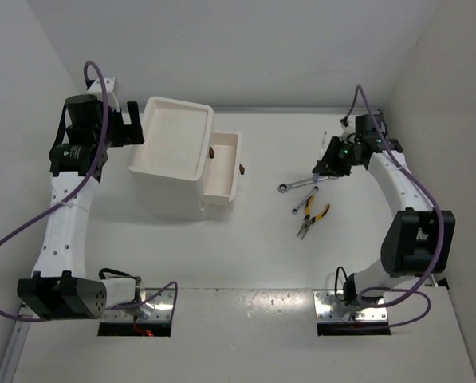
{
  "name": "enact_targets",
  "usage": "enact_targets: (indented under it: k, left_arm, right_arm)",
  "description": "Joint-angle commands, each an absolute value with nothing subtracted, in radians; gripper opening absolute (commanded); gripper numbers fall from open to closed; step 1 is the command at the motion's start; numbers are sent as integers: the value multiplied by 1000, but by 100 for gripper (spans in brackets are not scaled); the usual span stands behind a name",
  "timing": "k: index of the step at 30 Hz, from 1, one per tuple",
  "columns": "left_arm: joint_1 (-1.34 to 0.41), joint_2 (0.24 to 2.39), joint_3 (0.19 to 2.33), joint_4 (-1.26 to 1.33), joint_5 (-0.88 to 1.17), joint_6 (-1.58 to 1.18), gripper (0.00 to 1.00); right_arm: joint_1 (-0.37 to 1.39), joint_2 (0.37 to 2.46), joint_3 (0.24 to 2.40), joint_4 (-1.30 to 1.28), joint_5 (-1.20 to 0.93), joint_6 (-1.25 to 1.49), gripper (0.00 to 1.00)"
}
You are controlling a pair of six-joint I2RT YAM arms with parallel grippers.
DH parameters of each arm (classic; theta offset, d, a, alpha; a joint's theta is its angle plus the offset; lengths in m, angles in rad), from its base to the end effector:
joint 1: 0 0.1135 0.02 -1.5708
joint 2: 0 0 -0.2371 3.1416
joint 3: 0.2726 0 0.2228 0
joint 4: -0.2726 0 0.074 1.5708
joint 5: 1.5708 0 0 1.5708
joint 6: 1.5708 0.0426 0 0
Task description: Sort the tools into containers
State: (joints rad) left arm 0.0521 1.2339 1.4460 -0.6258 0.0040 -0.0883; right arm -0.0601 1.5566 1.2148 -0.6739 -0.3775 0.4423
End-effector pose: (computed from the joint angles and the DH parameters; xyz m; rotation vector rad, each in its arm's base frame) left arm 0.2452 0.0126 0.3942 -0.1366 1.9799 -0.0274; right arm 0.2992 -0.0023 0.2386 0.5090 2.5526 0.6281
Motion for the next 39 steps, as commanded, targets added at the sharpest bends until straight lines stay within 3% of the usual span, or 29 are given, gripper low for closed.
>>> enact_targets:
  k: [1, 9, 14, 24, 26, 27, 28, 29, 30, 31, 35, 39]
  left_arm:
    - [57, 1201, 1456, -572, 20, -121, 100]
    - [57, 1192, 1456, -572, 11, -140, 100]
    - [57, 1183, 1447, -572, 11, -140, 100]
    - [57, 1183, 1428, -554, 2, -130, 100]
    - [57, 1183, 1419, -554, 2, -130, 100]
    - [57, 1192, 1419, -554, 2, -130, 100]
    - [57, 1192, 1419, -554, 2, -130, 100]
    - [57, 1210, 1419, -554, 2, -130, 100]
    - [57, 1210, 1419, -554, 2, -130, 100]
    - [57, 1222, 1419, -554, 2, -130, 100]
    - [57, 1256, 1439, -564, 41, -120, 100]
    - [57, 1311, 1463, -586, 64, -110, 98]
  right_arm:
    - [44, 1551, 1284, -589, -534, 412, 0]
    - [360, 1686, 1485, -460, -552, 630, 0]
    - [417, 1787, 1525, -399, -603, 830, 0]
    - [486, 1925, 1585, -342, -660, 946, 0]
    - [497, 1937, 1585, -342, -672, 946, 5]
    - [497, 1948, 1585, -331, -672, 946, 14]
    - [506, 1948, 1585, -331, -683, 946, 17]
    - [506, 1948, 1585, -309, -695, 946, 36]
    - [506, 1948, 1585, -308, -695, 946, 36]
    - [506, 1948, 1585, -308, -695, 946, 46]
    - [506, 1911, 1605, -328, -683, 913, 66]
    - [474, 1846, 1605, -364, -652, 841, 64]
